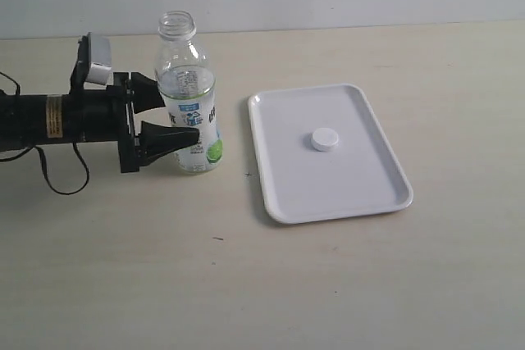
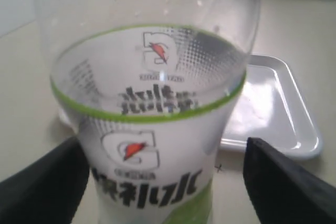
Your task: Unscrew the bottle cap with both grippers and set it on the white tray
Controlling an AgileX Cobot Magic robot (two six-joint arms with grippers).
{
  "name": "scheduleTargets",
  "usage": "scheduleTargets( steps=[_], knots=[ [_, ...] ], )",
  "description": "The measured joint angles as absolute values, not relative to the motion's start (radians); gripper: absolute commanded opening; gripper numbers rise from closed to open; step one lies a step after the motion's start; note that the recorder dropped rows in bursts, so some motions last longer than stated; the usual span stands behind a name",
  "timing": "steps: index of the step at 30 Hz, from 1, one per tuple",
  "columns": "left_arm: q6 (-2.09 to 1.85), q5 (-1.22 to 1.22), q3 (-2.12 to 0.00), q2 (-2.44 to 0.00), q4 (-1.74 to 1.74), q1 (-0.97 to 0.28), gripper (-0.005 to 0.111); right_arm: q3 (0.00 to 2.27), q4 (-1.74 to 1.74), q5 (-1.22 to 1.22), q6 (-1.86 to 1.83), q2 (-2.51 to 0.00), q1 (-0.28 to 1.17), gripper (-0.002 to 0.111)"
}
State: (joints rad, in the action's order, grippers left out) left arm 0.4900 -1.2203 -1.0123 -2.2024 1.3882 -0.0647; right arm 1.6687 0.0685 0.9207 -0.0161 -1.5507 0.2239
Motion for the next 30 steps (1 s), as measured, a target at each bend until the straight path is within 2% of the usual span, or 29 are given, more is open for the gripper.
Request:
scheduleTargets(
  steps=[12, 16, 23, 30],
  knots=[
    [0.509, -1.22, -1.012, -2.202, 1.503, 0.099, 0.077, 1.669, 0.068, 0.92, -0.016, -1.551, 0.224, 0.074],
    [0.623, -1.22, -1.012, -2.202, 1.567, 0.146, 0.077, 1.669, 0.066, 0.92, -0.016, -1.551, 0.224, 0.074],
    [1.022, -1.22, -1.012, -2.172, 1.588, 0.158, 0.077, 1.669, 0.066, 0.92, -0.016, -1.543, 0.224, 0.074],
    [1.207, -1.22, -0.99, -2.074, 1.594, 0.158, 0.077, 1.669, 0.058, 0.92, -0.016, -1.503, 0.224, 0.074]
  ],
)
